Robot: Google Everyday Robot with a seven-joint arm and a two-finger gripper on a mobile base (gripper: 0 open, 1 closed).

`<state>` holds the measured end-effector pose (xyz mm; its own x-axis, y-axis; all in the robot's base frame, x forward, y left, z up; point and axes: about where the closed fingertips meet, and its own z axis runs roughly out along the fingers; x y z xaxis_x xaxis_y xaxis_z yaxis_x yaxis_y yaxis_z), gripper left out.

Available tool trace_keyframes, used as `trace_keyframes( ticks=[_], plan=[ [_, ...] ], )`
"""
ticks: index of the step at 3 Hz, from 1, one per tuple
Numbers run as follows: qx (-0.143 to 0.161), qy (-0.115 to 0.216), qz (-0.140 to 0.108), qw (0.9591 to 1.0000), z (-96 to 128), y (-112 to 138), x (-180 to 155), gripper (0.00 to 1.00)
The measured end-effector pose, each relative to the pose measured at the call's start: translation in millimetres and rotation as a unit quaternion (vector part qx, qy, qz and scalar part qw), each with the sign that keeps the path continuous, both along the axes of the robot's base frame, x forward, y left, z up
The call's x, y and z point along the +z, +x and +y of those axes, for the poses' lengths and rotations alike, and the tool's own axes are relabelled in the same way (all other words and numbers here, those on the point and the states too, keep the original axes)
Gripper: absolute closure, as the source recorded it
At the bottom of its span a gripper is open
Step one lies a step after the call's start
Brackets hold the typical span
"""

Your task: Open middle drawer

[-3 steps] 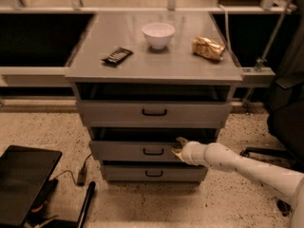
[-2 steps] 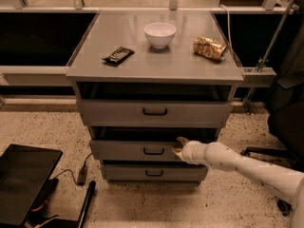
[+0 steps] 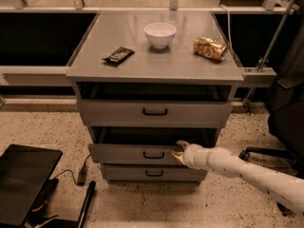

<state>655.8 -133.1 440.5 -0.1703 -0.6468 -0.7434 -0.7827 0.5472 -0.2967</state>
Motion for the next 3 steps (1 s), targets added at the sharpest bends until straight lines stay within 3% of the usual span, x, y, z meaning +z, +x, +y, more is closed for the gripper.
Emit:
trace_keyframes(
  ticks=[3],
  plan=[
    [0.016, 0.002, 0.010, 0.9998, 3.5, -41.1, -0.1, 1.00]
  ],
)
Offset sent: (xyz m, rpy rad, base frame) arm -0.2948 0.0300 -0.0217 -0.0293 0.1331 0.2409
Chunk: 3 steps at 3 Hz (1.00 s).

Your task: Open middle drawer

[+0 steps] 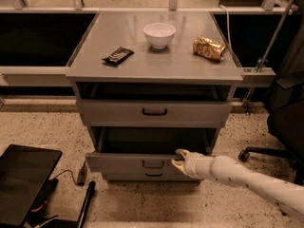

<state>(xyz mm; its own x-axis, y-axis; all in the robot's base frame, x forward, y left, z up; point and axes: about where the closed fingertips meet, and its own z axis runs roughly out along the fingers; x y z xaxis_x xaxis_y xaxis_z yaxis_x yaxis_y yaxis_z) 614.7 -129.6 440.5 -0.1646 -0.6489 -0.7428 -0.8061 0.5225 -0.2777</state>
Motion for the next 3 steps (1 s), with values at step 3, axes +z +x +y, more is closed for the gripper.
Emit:
trace_keyframes(
  ticks=[3],
  plan=[
    [0.006, 0.008, 0.006, 0.9999, -0.6, -22.7, 3.9, 1.00]
  ],
)
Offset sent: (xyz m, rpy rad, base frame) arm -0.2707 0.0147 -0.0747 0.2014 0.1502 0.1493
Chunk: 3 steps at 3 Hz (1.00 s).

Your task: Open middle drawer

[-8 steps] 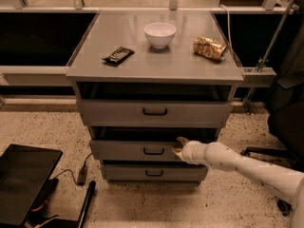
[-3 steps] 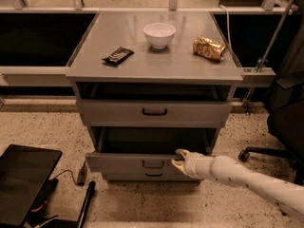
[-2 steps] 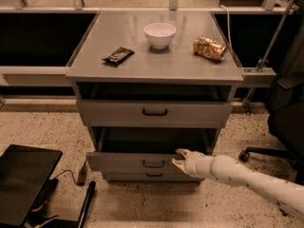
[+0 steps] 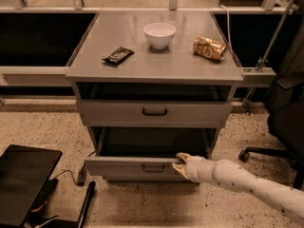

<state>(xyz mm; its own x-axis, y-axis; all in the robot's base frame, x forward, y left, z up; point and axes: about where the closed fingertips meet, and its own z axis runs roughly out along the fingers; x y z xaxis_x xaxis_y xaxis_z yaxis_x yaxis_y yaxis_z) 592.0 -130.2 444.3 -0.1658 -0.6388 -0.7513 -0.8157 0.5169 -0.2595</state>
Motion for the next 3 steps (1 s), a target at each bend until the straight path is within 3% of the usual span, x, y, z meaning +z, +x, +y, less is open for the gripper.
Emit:
trace_keyframes(
  ticks=[3],
  plan=[
    [0.007, 0.021, 0.010, 0.9997, 1.4, -37.2, -5.7, 1.00]
  ],
)
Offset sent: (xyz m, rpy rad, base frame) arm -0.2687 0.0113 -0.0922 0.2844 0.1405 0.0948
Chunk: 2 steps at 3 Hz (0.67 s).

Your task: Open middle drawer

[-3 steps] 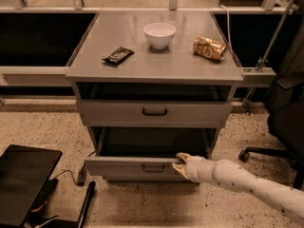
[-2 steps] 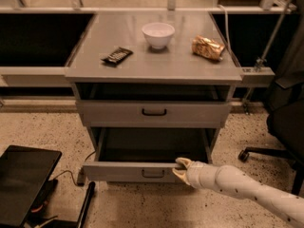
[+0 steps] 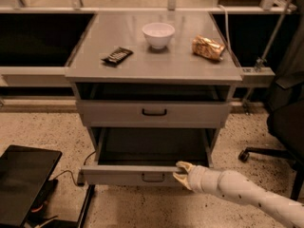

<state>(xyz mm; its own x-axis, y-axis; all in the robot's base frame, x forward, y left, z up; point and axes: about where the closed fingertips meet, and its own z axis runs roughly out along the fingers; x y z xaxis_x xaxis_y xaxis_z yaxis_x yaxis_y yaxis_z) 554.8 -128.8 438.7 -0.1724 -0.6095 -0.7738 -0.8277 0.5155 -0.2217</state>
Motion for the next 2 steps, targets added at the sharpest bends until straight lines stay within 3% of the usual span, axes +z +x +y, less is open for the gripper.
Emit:
trace_keyframes(
  ticks=[2],
  plan=[
    [0.001, 0.009, 0.004, 0.9999, 0.2, -15.2, 1.2, 1.00]
  ],
)
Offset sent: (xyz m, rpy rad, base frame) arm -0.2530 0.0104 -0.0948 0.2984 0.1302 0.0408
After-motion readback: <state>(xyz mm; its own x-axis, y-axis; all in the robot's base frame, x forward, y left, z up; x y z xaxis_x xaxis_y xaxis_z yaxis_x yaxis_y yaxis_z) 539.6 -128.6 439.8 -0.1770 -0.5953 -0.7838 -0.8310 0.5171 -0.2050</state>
